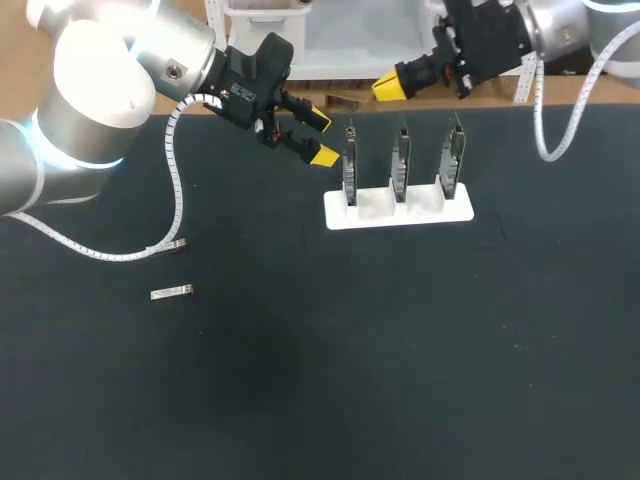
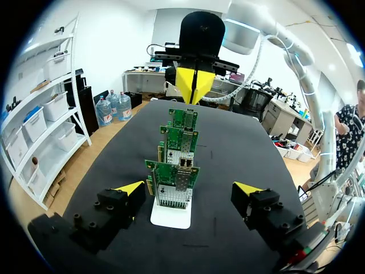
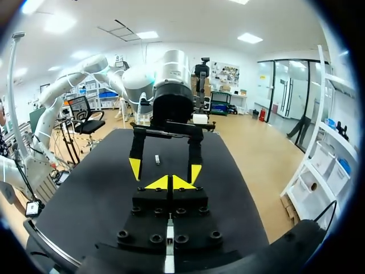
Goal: Pick up the optical module with the left hand, and insert it into the network port with the right hand.
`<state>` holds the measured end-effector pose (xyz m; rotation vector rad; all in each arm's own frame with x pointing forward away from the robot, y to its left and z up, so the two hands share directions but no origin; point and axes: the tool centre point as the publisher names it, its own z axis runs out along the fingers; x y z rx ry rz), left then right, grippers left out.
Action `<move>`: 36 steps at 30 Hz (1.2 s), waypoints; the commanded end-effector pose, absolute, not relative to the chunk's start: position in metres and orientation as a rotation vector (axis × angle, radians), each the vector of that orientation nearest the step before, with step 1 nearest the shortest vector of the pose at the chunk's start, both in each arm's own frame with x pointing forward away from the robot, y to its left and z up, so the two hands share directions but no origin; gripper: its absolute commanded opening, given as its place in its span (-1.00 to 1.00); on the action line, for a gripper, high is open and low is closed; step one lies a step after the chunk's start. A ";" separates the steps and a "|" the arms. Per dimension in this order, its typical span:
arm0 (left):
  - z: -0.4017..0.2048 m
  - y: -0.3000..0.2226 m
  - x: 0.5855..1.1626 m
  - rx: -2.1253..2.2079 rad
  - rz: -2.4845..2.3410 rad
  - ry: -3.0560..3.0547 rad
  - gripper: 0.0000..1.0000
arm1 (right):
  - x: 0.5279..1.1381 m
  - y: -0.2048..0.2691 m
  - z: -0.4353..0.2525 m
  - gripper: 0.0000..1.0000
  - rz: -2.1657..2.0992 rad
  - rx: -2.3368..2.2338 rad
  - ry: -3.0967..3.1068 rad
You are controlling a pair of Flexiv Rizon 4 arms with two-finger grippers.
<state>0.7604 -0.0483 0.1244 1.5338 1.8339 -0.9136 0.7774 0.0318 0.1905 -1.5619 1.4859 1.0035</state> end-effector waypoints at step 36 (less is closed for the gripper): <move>0.125 -0.048 0.760 1.534 -0.909 1.839 1.00 | 0.772 -0.041 0.191 -1.00 1.068 -1.591 1.563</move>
